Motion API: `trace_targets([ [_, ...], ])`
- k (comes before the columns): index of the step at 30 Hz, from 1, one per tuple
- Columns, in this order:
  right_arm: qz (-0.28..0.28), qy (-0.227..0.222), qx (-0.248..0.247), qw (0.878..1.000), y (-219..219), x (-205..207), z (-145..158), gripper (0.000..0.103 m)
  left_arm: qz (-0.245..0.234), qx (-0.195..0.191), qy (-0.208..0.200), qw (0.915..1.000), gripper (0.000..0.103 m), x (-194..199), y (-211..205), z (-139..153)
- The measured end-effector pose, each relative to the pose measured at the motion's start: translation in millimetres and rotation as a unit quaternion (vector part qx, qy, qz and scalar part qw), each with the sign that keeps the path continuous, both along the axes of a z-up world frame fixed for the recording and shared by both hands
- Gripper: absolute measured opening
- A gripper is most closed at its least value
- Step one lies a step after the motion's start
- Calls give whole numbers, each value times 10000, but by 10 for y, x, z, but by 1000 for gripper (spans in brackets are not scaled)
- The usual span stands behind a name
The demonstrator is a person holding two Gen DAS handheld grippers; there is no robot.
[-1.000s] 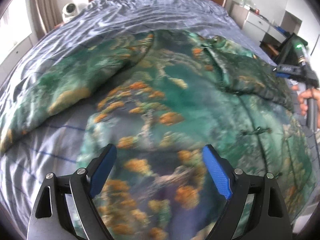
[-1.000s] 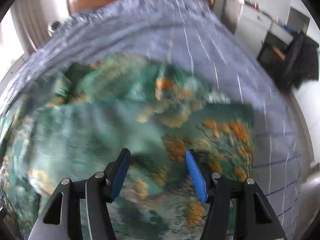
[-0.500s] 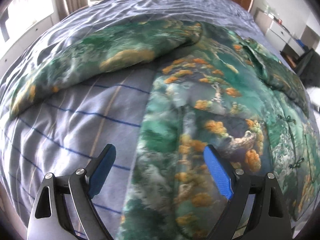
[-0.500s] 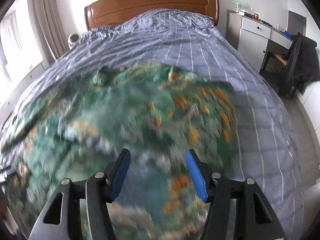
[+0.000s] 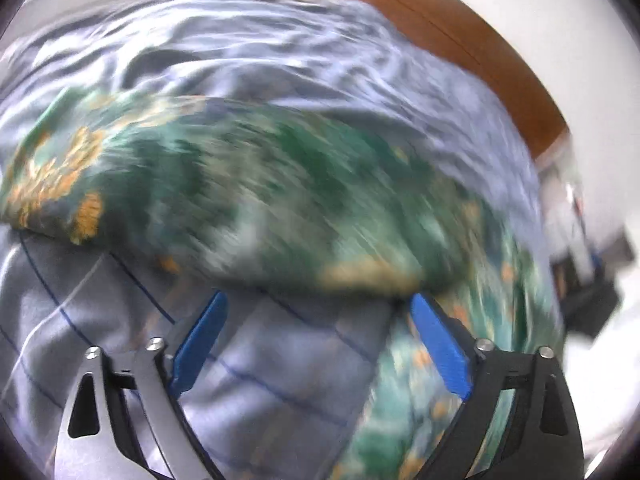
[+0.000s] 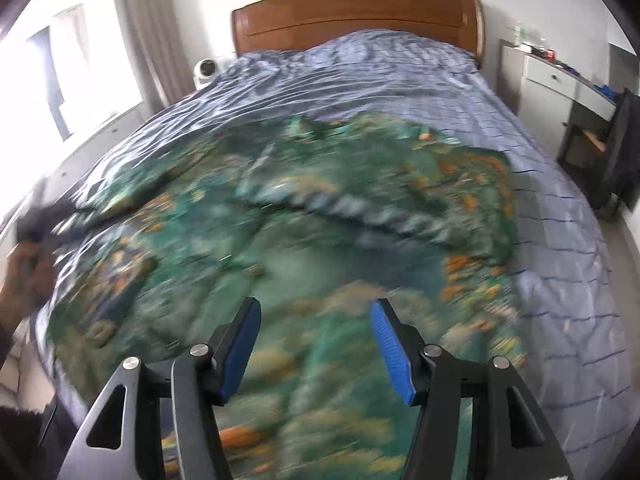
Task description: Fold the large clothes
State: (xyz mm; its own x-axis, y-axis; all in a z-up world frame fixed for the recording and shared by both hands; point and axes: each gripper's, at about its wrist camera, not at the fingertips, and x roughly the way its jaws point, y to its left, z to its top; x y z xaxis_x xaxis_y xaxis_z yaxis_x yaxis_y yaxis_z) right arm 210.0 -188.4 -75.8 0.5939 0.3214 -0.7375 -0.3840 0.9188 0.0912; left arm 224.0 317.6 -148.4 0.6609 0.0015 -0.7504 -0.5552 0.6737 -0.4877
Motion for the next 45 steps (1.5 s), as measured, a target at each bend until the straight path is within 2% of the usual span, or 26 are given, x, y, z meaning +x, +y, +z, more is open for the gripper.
trace_targets([
  [4, 292, 75, 55, 9995, 240, -275, -4, 59, 960, -715, -54, 9928, 96, -117, 421, -267],
  [7, 489, 48, -37, 9988, 392, -436, 22, 59, 1533, -779, -202, 9849, 94, -187, 672, -292],
  [8, 572, 41, -71, 9983, 446, -492, 31, 59, 1643, -710, -204, 9836, 86, -205, 714, -264],
  [9, 621, 35, -98, 9980, 479, -531, 29, 59, 1728, -627, -177, 9828, 64, -203, 742, -236],
  [10, 668, 19, -140, 9977, 512, -568, 29, 59, 1746, -547, -136, 9830, 49, -193, 751, -210],
  [11, 706, -2, -195, 9973, 544, -600, 27, 59, 1713, -448, -75, 9842, 26, -183, 744, -178],
  [12, 732, -15, -242, 9970, 568, -623, 21, 59, 1660, -266, -30, 9858, 20, -174, 713, -122],
  [13, 747, -16, -275, 9968, 594, -647, 11, 59, 1597, -70, -10, 9871, 18, -180, 687, -63],
  [15, 743, 15, -264, 9969, 623, -670, -11, 59, 1379, 626, 62, 9884, 15, -108, 520, 162],
  [17, 721, 55, -186, 9972, 644, -692, -21, 59, 1059, 1591, 110, 9815, 14, 15, 222, 472],
  [19, 682, 78, -78, 9976, 649, -707, -19, 59, 549, 2636, 74, 9630, 14, 181, -209, 810],
  [21, 633, 86, 11, 9980, 644, -727, -14, 59, 44, 3491, -21, 9371, 13, 274, -637, 1058],
  [22, 617, 88, 28, 9981, 641, -737, -15, 59, -359, 4033, -99, 9143, 13, 347, -986, 1173],
  [24, 570, 81, 44, 9983, 622, -769, -11, 59, -897, 4659, -212, 8800, 13, 405, -1444, 1269],
  [25, 539, 72, 52, 9985, 602, -790, -7, 59, -1267, 5010, -231, 8558, 13, 446, -1768, 1255],
  [28, 460, 55, 56, 9989, 543, -840, -3, 59, -2170, 5415, -4, 8122, 23, 599, -2379, 1035],
  [29, 426, 58, 53, 9991, 516, -859, -2, 59, -2566, 5366, 147, 8038, 45, 657, -2571, 889],
  [30, 381, 54, 50, 9992, 485, -879, 2, 59, -2922, 5185, 297, 8030, 81, 701, -2721, 739],
  [31, 349, 56, 48, 9994, 455, -893, 5, 59, -3158, 4998, 390, 8056, 94, 703, -2828, 635],
  [32, 302, 53, 45, 9995, 420, -912, 13, 59, -3424, 4761, 422, 8089, 98, 654, -2929, 506],
  [35, 134, -26, 72, 9999, 280, -984, 63, 59, -3668, 4326, 508, 8220, 98, 477, -2985, 318],
  [37, 42, -43, 123, 9999, 196, -1004, 77, 59, -3583, 4113, 496, 8366, 98, 317, -2894, 321],
  [40, -13, 65, 198, 9998, 124, -897, 57, 59, -3249, 3595, 433, 8737, 98, -5, -2576, 446],
  [42, 70, 111, 329, 9994, 161, -737, 62, 59, -3012, 3358, 448, 8913, 98, -163, -2417, 490],
  [44, 123, 206, 577, 9980, 251, -471, 81, 59, -2882, 3224, 510, 9002, 98, -275, -2358, 455],
  [45, 176, 316, 768, 9964, 324, -292, 78, 59, -2842, 3217, 554, 9015, 98, -318, -2343, 436],
])
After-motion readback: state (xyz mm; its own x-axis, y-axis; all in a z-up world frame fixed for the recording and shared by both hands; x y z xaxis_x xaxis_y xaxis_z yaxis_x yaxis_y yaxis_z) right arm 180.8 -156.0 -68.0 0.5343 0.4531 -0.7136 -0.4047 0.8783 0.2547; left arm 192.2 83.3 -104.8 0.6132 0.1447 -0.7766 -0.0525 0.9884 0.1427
